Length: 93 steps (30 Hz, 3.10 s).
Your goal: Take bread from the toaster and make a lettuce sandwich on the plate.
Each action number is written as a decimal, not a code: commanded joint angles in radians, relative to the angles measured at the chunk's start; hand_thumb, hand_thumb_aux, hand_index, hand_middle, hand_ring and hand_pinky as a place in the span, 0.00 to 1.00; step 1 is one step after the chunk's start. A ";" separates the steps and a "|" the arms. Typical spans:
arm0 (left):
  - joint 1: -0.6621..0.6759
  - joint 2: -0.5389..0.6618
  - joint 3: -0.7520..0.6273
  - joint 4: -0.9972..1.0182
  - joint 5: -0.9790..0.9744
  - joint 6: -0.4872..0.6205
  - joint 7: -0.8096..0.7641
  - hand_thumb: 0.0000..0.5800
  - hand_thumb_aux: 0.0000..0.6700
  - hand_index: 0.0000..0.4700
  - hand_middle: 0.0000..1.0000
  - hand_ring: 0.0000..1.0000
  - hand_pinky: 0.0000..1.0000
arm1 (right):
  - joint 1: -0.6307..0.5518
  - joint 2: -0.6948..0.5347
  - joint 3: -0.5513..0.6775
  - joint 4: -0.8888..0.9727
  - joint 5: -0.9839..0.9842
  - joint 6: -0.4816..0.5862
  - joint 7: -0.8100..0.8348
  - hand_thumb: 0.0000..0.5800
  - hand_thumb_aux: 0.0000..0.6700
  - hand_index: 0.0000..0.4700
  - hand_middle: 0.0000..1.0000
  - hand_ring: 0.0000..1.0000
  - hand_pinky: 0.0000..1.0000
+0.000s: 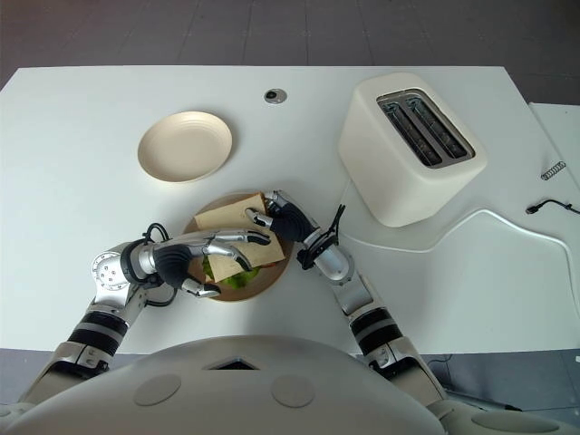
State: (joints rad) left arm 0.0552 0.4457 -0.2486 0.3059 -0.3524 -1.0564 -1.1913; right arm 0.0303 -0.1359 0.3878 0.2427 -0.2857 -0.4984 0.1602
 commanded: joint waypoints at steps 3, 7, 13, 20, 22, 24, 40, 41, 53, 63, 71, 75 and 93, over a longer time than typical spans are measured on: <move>-0.005 0.040 -0.050 0.061 0.055 0.005 -0.001 0.86 0.62 0.62 0.00 0.00 0.00 | 0.003 -0.022 0.000 -0.007 -0.010 0.012 0.014 0.78 0.53 0.53 0.93 0.93 0.93; -0.013 0.045 -0.068 0.071 0.055 -0.008 0.015 0.85 0.61 0.61 0.00 0.00 0.00 | 0.001 -0.021 -0.020 -0.036 -0.006 0.002 -0.009 0.00 0.00 0.00 0.89 0.89 0.89; -0.015 0.058 -0.088 0.080 0.053 -0.019 0.037 0.82 0.58 0.58 0.00 0.00 0.00 | -0.007 0.005 -0.070 -0.060 0.011 -0.020 -0.077 0.00 0.00 0.00 0.47 0.47 0.47; -0.027 0.052 -0.080 0.096 0.046 -0.035 0.085 0.17 0.09 0.09 0.00 0.00 0.00 | -0.008 0.036 -0.120 -0.090 0.049 -0.079 -0.130 0.00 0.00 0.00 0.11 0.11 0.11; -0.048 0.028 -0.047 0.086 0.007 -0.033 0.130 0.00 0.00 0.00 0.00 0.00 0.00 | -0.007 0.037 -0.125 -0.097 0.062 -0.093 -0.126 0.00 0.00 0.00 0.11 0.11 0.11; -0.076 -0.009 0.002 0.048 -0.049 -0.022 0.196 0.00 0.00 0.00 0.00 0.00 0.00 | -0.001 0.038 -0.116 -0.105 0.090 -0.106 -0.100 0.00 0.00 0.00 0.10 0.10 0.10; 0.166 0.167 -0.039 -0.339 -0.522 0.327 -0.400 1.00 1.00 1.00 1.00 1.00 1.00 | 0.137 -0.203 0.080 -0.357 0.683 0.013 0.647 1.00 1.00 1.00 1.00 1.00 1.00; 0.175 0.179 -0.034 -0.346 -0.522 0.346 -0.401 1.00 1.00 1.00 1.00 1.00 1.00 | 0.144 -0.224 0.099 -0.342 0.652 0.005 0.683 1.00 1.00 1.00 1.00 1.00 1.00; 0.279 0.301 -0.003 -0.355 -0.407 0.382 -0.395 1.00 1.00 1.00 1.00 1.00 1.00 | 0.180 -0.359 0.168 -0.215 0.476 -0.060 0.869 1.00 1.00 1.00 1.00 1.00 1.00; 0.280 0.300 -0.056 -0.213 -0.146 0.329 -0.298 1.00 1.00 1.00 1.00 1.00 1.00 | 0.155 -0.312 0.166 -0.149 0.441 -0.078 0.839 1.00 1.00 1.00 1.00 1.00 1.00; 0.162 0.181 -0.036 -0.052 -0.028 0.232 -0.182 1.00 1.00 1.00 1.00 1.00 1.00 | 0.150 -0.272 0.174 -0.118 0.424 -0.083 0.830 1.00 1.00 1.00 1.00 1.00 1.00; 0.085 0.103 -0.024 0.002 -0.025 0.192 -0.130 1.00 1.00 1.00 1.00 1.00 1.00 | 0.114 -0.217 0.149 -0.051 0.387 -0.098 0.765 1.00 1.00 1.00 1.00 1.00 1.00; -0.184 -0.118 0.045 0.284 0.133 0.025 0.191 1.00 1.00 1.00 1.00 1.00 1.00 | -0.111 0.001 -0.076 0.261 0.307 -0.121 0.306 1.00 1.00 1.00 1.00 1.00 1.00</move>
State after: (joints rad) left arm -0.1119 0.3393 -0.2142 0.5779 -0.2356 -1.0181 -1.0210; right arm -0.0401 -0.1703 0.3419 0.4115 0.0250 -0.5861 0.4915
